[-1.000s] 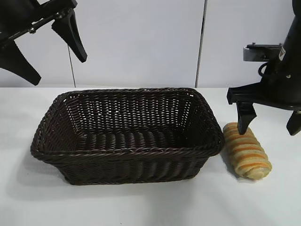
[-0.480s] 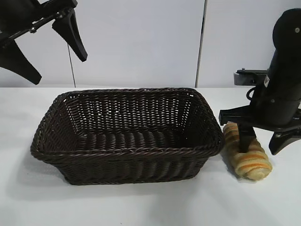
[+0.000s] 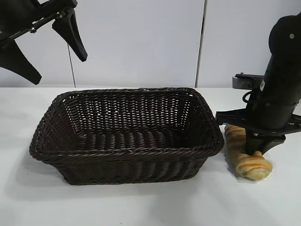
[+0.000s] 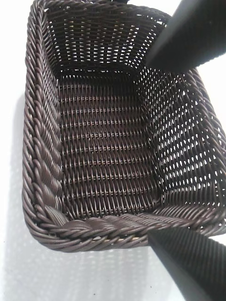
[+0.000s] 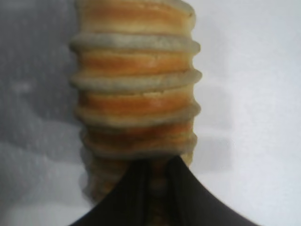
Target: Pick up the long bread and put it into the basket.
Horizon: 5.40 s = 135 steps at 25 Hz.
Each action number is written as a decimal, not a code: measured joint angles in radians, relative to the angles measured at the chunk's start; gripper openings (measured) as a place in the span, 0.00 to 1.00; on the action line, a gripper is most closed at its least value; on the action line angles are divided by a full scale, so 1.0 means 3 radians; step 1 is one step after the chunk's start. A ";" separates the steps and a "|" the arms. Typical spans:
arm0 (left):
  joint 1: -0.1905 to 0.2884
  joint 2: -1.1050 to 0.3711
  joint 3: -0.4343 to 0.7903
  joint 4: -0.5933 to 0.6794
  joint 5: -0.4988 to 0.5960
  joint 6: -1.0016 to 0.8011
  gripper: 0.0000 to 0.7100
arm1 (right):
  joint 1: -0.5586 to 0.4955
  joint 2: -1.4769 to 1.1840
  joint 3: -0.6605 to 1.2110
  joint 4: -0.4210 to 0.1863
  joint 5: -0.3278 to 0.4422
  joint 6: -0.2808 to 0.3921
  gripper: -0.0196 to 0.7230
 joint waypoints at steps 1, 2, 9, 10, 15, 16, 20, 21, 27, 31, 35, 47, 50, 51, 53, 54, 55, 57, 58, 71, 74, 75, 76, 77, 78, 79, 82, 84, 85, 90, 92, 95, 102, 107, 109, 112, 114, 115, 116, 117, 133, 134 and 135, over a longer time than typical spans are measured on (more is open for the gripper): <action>0.0000 0.0000 0.0000 0.0000 0.0000 0.0000 0.91 | 0.0000 -0.0063 -0.0059 0.0000 0.0072 0.0000 0.13; 0.0000 0.0000 0.0000 0.0000 0.0000 0.0000 0.91 | 0.0000 -0.0140 -0.0146 0.0005 0.0137 -0.0009 0.13; 0.0000 0.0000 0.0000 0.0000 0.0000 0.0000 0.91 | 0.0000 -0.0294 -0.0626 0.0172 0.0560 -0.0401 0.12; 0.0000 0.0000 0.0000 0.0000 0.0000 0.0000 0.91 | 0.0000 -0.0294 -0.0678 0.0268 0.0574 -0.0577 0.12; 0.0000 0.0000 0.0000 0.0000 -0.0003 0.0000 0.91 | 0.0000 -0.0294 -0.0742 0.0903 0.0540 -0.2030 0.12; 0.0000 0.0000 0.0000 0.0000 -0.0003 0.0000 0.91 | 0.0000 -0.0294 -0.0742 0.1038 0.0530 -0.2341 0.12; 0.0000 0.0000 0.0000 0.0000 -0.0006 0.0000 0.91 | 0.0000 -0.0294 -0.0742 0.1499 0.0452 -0.3623 0.12; 0.0000 0.0000 0.0000 0.0000 -0.0006 0.0000 0.91 | 0.0000 -0.0294 -0.0742 0.1612 0.0412 -0.3863 0.12; 0.0000 0.0000 0.0000 0.0000 -0.0006 0.0000 0.91 | 0.0000 -0.0251 -0.0752 0.2057 0.0278 -0.4597 0.10; 0.0000 0.0000 0.0000 0.0000 -0.0006 0.0000 0.91 | 0.0071 -0.0117 -0.0753 0.2137 0.0286 -0.4738 0.10; 0.0000 0.0000 0.0000 -0.0001 -0.0006 0.0000 0.91 | 0.0340 0.0015 -0.0799 0.2138 0.0281 -0.4888 0.10; 0.0000 0.0000 0.0000 -0.0001 -0.0006 0.0000 0.91 | 0.0741 0.0574 -0.0853 0.1978 0.0040 -0.4886 0.10; 0.0000 0.0000 0.0000 -0.0001 -0.0010 0.0000 0.91 | 0.0741 0.0665 -0.0853 0.1975 -0.0023 -0.4884 0.10; 0.0000 0.0000 0.0000 -0.0001 -0.0010 0.0000 0.91 | 0.0741 0.0688 -0.0853 0.1975 -0.0049 -0.4884 0.10; 0.0000 0.0000 0.0000 -0.0001 -0.0011 0.0000 0.91 | 0.0741 0.0731 -0.0853 0.1968 -0.0076 -0.4884 0.10; 0.0000 0.0000 0.0000 -0.0001 -0.0011 0.0000 0.91 | 0.0741 0.0750 -0.0853 0.1963 -0.0079 -0.4884 0.10; 0.0000 0.0000 0.0000 -0.0001 -0.0014 0.0000 0.91 | 0.0741 0.0767 -0.0853 0.1963 -0.0079 -0.4881 0.10; 0.0000 0.0000 0.0000 -0.0001 -0.0021 0.0000 0.91 | 0.0741 0.0797 -0.0853 0.1953 -0.0082 -0.4870 0.10; 0.0000 0.0000 0.0000 -0.0001 -0.0024 0.0000 0.91 | 0.0741 0.0811 -0.0853 0.1950 -0.0082 -0.4861 0.10; 0.0000 0.0000 0.0000 -0.0001 -0.0028 0.0000 0.91 | 0.0741 0.0822 -0.0859 0.1911 -0.0154 -0.4715 0.74; 0.0000 0.0000 0.0000 -0.0001 -0.0035 0.0000 0.91 | 0.0741 0.0755 -0.0859 0.1901 -0.0132 -0.4620 0.79; 0.0000 0.0000 0.0000 -0.0001 -0.0035 0.0000 0.91 | 0.0741 0.0708 -0.0864 0.1896 -0.0128 -0.4542 0.80; 0.0000 0.0000 0.0000 -0.0001 -0.0038 0.0000 0.91 | 0.0741 0.0655 -0.0883 0.1871 -0.0109 -0.4428 0.81; 0.0000 0.0000 0.0000 -0.0001 -0.0038 0.0000 0.91 | 0.0741 0.0600 -0.0906 0.1832 -0.0091 -0.4310 0.81; 0.0000 0.0000 0.0000 -0.0001 -0.0038 0.0000 0.91 | 0.0741 0.0545 -0.0944 0.1762 -0.0058 -0.4148 0.82; 0.0000 0.0000 0.0000 -0.0001 -0.0038 0.0000 0.91 | 0.0741 0.0504 -0.0996 0.1674 0.0010 -0.3966 0.83; 0.0000 0.0000 0.0000 -0.0001 -0.0038 0.0000 0.91 | 0.0741 0.0431 -0.1206 0.1385 0.0312 -0.3373 0.88; 0.0000 0.0000 0.0000 -0.0001 -0.0038 0.0000 0.91 | 0.0741 0.0427 -0.1304 0.1179 0.0555 -0.2928 0.92; 0.0000 0.0000 0.0000 -0.0001 -0.0038 0.0000 0.91 | 0.0741 0.0427 -0.1341 0.1095 0.0689 -0.2689 0.93; 0.0000 0.0000 0.0000 -0.0001 -0.0042 0.0000 0.91 | 0.0741 0.0422 -0.1466 0.0660 0.1148 -0.1724 0.94; 0.0000 0.0000 0.0000 -0.0001 -0.0051 0.0000 0.91 | 0.0738 0.0386 -0.1473 0.0538 0.1220 -0.1479 0.94; 0.0000 0.0000 0.0000 -0.0001 -0.0063 0.0000 0.91 | 0.0688 0.0281 -0.1473 0.0454 0.1292 -0.1228 0.94; 0.0000 0.0000 0.0000 0.0008 -0.0063 0.0000 0.91 | 0.0411 0.0148 -0.1473 0.0454 0.1619 -0.1133 0.95; 0.0000 0.0000 0.0000 0.0008 -0.0063 0.0000 0.91 | 0.0348 0.0148 -0.1473 0.0454 0.1655 -0.1130 0.95; 0.0000 0.0000 0.0000 0.0008 -0.0063 0.0000 0.91 | 0.0339 0.0148 -0.1473 0.0454 0.1658 -0.1130 0.95; 0.0000 0.0000 0.0000 0.0008 -0.0063 0.0000 0.91 | 0.0339 0.0148 -0.1473 0.0454 0.1658 -0.1103 0.95; 0.0000 0.0000 0.0000 0.0008 -0.0063 0.0000 0.91 | 0.0339 0.0148 -0.1473 0.0454 0.1658 -0.1079 0.95; 0.0000 0.0000 0.0000 0.0008 -0.0063 0.0000 0.91 | 0.0339 0.0148 -0.1473 0.0454 0.1658 -0.1067 0.95; 0.0000 0.0000 0.0000 0.0008 -0.0063 0.0000 0.91 | 0.0339 0.0148 -0.1473 0.0454 0.1658 -0.1055 0.95; 0.0000 0.0000 0.0000 0.0008 -0.0063 0.0000 0.91 | 0.0339 0.0148 -0.1473 0.0454 0.1655 -0.1044 0.95; 0.0000 0.0000 0.0000 0.0008 -0.0063 0.0000 0.91 | 0.0339 0.0148 -0.1473 0.0454 0.1605 -0.0942 0.95; 0.0000 0.0000 0.0000 0.0008 -0.0063 0.0000 0.91 | 0.0339 0.0148 -0.1473 0.0454 0.1605 -0.0934 0.95; 0.0000 0.0000 0.0000 0.0008 -0.0063 0.0000 0.91 | 0.0339 0.0148 -0.1473 0.0454 0.1605 -0.0931 0.95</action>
